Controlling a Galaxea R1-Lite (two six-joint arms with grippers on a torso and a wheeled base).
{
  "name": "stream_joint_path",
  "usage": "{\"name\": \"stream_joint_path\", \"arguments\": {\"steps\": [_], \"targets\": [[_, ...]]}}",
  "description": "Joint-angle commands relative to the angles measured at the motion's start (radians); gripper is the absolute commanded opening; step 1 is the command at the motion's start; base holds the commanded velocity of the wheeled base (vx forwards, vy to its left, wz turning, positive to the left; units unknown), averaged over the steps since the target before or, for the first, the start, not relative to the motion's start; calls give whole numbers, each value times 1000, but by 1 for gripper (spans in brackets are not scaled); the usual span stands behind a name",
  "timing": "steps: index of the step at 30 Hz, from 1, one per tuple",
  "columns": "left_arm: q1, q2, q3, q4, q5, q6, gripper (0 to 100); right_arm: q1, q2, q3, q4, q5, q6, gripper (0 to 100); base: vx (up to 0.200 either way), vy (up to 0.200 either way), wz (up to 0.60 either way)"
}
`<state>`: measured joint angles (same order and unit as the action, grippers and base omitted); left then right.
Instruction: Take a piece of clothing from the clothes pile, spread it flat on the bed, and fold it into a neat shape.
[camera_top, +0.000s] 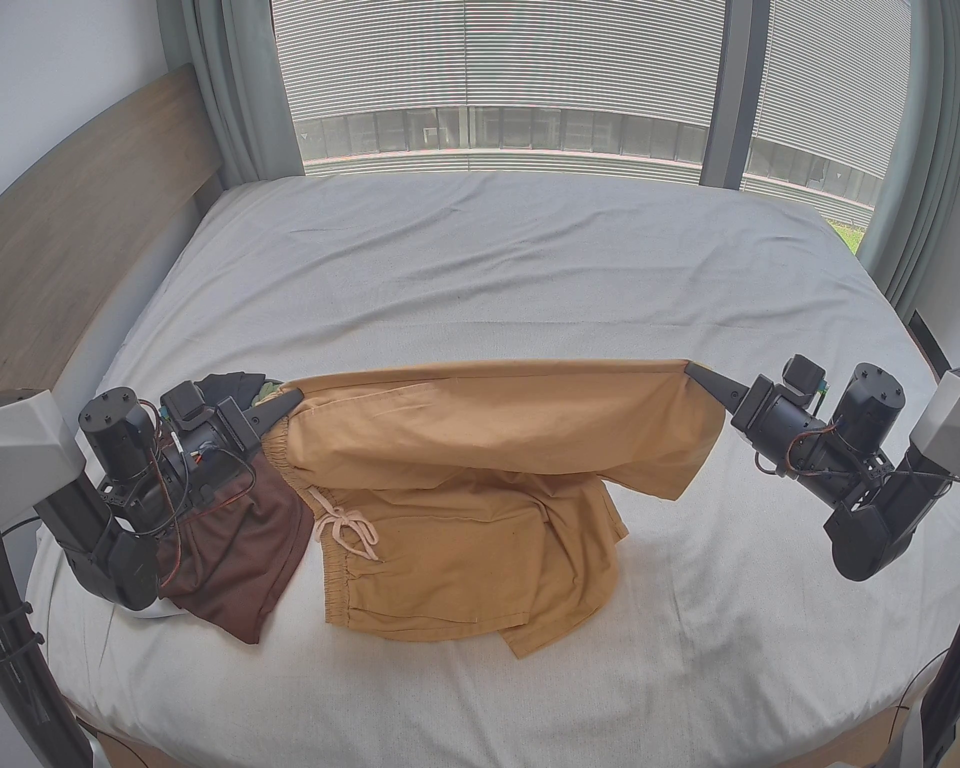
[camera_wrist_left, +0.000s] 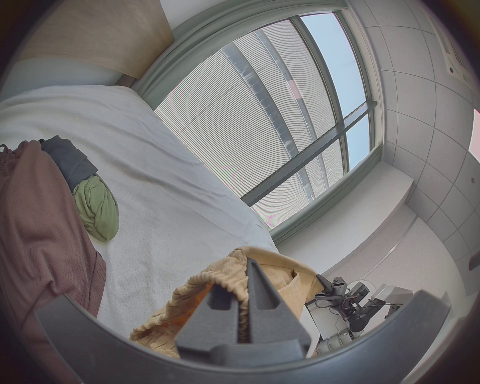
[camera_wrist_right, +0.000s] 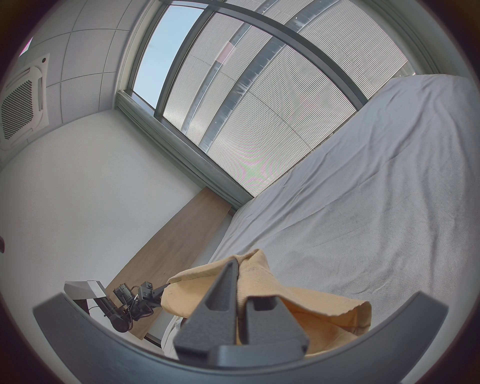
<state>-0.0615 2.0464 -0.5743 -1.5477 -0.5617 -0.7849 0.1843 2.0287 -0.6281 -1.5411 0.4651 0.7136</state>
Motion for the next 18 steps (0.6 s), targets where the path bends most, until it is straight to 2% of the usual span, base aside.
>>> {"name": "stream_joint_path", "arguments": {"steps": [1, 18], "targets": [[6, 5, -1, 0, 0, -1, 0, -9, -4, -5, -1, 0, 0, 0, 0, 0, 0], [19, 8, -10, 0, 2, -2, 0, -48, -2, -22, 1, 6, 0, 0, 0, 0, 0]]}}
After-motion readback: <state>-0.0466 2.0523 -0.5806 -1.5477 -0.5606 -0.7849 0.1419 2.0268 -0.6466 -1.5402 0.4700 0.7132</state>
